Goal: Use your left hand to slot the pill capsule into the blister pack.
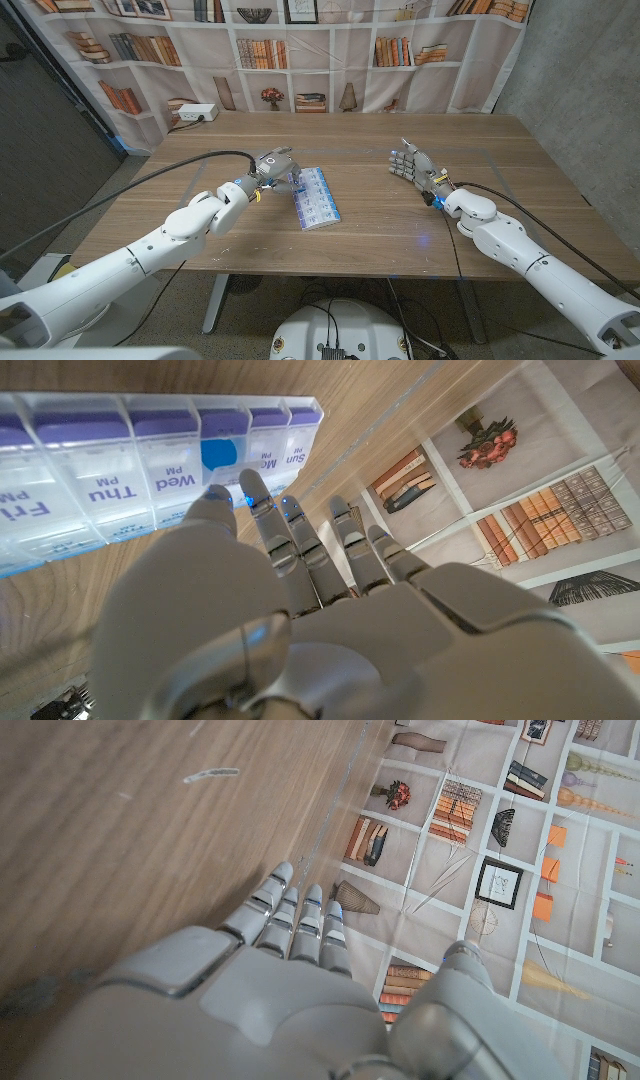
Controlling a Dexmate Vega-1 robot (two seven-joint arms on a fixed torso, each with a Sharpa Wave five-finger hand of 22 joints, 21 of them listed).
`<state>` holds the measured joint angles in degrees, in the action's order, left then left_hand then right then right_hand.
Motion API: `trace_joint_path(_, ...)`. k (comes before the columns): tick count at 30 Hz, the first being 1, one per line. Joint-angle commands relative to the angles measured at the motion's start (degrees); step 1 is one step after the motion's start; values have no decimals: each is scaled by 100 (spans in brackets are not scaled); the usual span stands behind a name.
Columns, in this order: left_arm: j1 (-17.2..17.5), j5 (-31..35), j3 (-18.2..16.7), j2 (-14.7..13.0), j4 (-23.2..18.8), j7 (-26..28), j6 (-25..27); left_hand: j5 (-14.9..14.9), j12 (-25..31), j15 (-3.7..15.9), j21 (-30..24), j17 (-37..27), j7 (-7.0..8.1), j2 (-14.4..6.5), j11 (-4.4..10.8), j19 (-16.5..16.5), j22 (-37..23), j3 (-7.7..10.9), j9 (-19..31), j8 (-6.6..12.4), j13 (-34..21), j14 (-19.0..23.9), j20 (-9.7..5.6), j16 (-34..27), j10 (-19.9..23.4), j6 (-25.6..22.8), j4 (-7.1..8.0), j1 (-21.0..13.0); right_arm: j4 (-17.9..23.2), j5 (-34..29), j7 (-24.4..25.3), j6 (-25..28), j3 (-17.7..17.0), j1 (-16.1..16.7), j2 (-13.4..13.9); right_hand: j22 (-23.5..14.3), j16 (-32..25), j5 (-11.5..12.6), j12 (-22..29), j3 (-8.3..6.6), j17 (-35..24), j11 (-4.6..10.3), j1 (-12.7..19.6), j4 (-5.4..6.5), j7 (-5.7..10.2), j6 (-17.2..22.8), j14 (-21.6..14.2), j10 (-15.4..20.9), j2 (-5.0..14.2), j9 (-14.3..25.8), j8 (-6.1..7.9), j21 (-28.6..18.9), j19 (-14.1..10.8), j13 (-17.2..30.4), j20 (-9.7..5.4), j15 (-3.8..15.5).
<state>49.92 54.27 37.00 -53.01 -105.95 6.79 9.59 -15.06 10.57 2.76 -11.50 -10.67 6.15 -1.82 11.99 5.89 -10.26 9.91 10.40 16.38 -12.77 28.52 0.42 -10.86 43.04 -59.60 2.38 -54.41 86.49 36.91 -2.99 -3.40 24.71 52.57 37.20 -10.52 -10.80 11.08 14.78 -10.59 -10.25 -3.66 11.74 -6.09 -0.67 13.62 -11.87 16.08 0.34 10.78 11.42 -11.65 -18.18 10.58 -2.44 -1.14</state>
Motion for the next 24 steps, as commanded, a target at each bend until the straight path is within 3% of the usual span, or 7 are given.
trace_joint_path(1, -46, -35, 36, 8, 89, 93, -38, -33, 2, 686, 0, -11, 15, 19, 9, -7, -29, 19, 7, -38, -17, -16, 8, 5, -59, 73, 12, 1, 28, -25, 46, 6, 2, -8, -14, -15, 8, 23, -35, 2, -23, -9, 31, -7, 52, 17, -18, 59, 47, 30, 2, -3, -28, 9, -21, -10)
trace_joint_path(9, -18, -40, 54, 2, 61, 42, 33, -38, 7, 681, 1, -12, 50, 29, 8, -24, -29, 22, 8, -64, -17, -79, 2, 17, -118, 99, 17, 7, 28, -30, 30, 25, 11, -24, -5, -16, 10, 23, -40, 5, -23, 5, 30, -7, 55, 22, -14, 69, 47, 32, 4, -3, -29, 10, -17, -8)
trace_joint_path(12, -9, -31, 61, -18, 21, -28, 61, -43, 15, 662, 10, -14, 154, 30, 12, -60, -30, 26, 7, -53, -9, -99, 14, 10, -145, 32, 27, 17, 31, -29, 26, 18, 6, -25, -2, -16, 10, 23, -43, 8, -23, -5, 29, -8, 55, 20, -14, 68, 46, 32, 4, -2, -27, 10, -14, -11)
trace_joint_path(19, -2, 25, 85, -6, -17, -140, 163, -44, 8, 634, 13, -18, 202, 30, 4, -94, -31, 18, 5, -86, 1, -182, 18, 22, -213, 58, 61, 63, 32, -20, 0, 22, 5, -25, 10, -16, 9, 23, -44, 12, -23, -18, 26, -8, 55, 21, -18, 85, 45, 33, 5, -2, -28, 11, -14, -7)
trace_joint_path(24, -24, 5, 114, 0, -3, -217, 143, -45, -1, 630, 14, -21, 336, 26, 0, -134, -32, 10, 2, -175, 14, -243, 19, 17, -328, 200, 106, 124, 62, -7, 16, 26, -10, 6, 24, -16, 9, 22, -48, 15, -24, -19, 22, -6, 61, 29, -17, 87, 46, 34, 8, -3, -29, 12, -13, -8)
